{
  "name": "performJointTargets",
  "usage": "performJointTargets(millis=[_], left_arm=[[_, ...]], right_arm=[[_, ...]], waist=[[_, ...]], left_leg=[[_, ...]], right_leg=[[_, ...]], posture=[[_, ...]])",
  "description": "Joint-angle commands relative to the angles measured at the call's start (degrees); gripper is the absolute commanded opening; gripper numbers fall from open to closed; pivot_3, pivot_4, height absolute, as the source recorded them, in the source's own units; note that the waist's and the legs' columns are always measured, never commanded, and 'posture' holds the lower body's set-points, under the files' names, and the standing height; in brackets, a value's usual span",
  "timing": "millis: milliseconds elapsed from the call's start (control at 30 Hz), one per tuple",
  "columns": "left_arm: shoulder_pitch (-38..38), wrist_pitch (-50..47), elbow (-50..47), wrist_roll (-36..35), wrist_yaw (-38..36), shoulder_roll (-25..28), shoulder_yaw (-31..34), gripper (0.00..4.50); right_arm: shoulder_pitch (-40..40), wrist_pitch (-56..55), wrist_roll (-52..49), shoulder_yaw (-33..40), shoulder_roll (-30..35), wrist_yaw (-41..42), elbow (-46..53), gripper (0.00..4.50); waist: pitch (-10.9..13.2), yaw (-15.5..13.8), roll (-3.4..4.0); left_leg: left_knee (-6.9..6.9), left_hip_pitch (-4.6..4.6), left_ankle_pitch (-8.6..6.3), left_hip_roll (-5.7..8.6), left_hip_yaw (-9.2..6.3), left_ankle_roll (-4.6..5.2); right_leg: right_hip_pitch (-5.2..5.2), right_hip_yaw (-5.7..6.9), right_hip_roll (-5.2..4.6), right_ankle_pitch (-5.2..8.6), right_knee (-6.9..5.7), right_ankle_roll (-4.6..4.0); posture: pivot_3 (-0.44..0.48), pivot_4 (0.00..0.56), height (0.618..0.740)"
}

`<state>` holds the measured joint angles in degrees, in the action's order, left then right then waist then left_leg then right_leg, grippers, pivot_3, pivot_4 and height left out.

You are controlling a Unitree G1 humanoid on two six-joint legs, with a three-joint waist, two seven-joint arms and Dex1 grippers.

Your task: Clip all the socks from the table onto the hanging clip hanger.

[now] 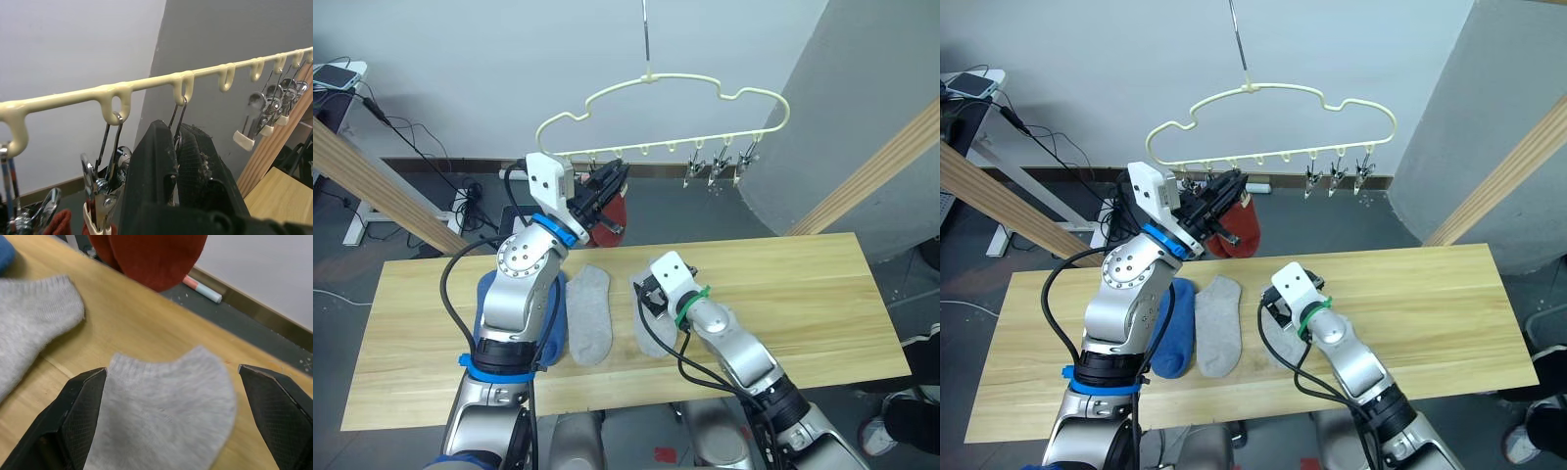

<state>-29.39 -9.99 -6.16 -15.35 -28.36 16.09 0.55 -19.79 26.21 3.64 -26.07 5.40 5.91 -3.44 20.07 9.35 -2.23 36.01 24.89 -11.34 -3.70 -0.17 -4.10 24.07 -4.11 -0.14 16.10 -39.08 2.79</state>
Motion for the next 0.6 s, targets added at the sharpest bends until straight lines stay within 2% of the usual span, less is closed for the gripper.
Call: performJointTargets(millis=[33, 200, 300, 467, 600], left_arm=[[0.6, -0.5, -2.4, -0.9, -0.6, 0.3, 0.2, 0.08], [0.9, -1.6, -2.9, -1.5, -0.9, 0.6, 0.4, 0.08], [0.8, -2.6, -3.2, -2.9, -2.3, 1.1, 0.7, 0.08], [0.5, -4.9, -3.5, -5.7, -4.7, 2.9, 1.7, 0.08], [-0.2, -6.8, -3.4, -7.8, -5.8, 3.4, 2.4, 0.08]], right_arm=[[-0.5, -3.0, 0.3, 2.1, -2.5, -0.4, -4.6, 4.50], [-2.0, -4.5, 0.7, 3.1, -4.4, 1.4, -10.6, 4.50], [-2.9, -5.1, 0.6, 3.9, -5.3, 1.9, -14.4, 3.92], [-3.8, -5.9, 1.8, 5.0, -4.7, 2.2, -17.2, 2.17], [-3.7, -7.6, 3.0, 4.9, -3.3, 3.5, -15.4, 0.77]], waist=[[0.0, 0.0, 0.00], [0.0, 0.0, 0.00], [0.0, 0.1, 0.01], [0.0, 0.1, 0.01], [0.0, 0.0, 0.01]], left_leg=[[0.00, 0.00, 0.00, 0.00, 0.00, 0.00], [0.01, -0.01, 0.00, 0.00, 0.00, 0.00], [0.01, -0.02, 0.00, -0.01, -0.03, 0.00], [0.03, -0.04, 0.00, -0.01, -0.05, 0.00], [0.04, -0.05, 0.00, 0.00, -0.05, 0.01]], right_leg=[[0.00, 0.00, 0.00, 0.00, -0.01, 0.00], [-0.01, 0.00, 0.01, -0.02, -0.04, 0.01], [-0.01, 0.01, 0.03, -0.03, -0.06, 0.00], [-0.02, 0.01, 0.03, -0.05, -0.11, 0.02], [-0.04, 0.01, 0.03, -0.07, -0.11, 0.04]], posture=[[-0.273, 0.345, 0.732], [-0.273, 0.345, 0.732], [-0.273, 0.345, 0.732], [-0.268, 0.348, 0.732], [-0.273, 0.350, 0.732]])
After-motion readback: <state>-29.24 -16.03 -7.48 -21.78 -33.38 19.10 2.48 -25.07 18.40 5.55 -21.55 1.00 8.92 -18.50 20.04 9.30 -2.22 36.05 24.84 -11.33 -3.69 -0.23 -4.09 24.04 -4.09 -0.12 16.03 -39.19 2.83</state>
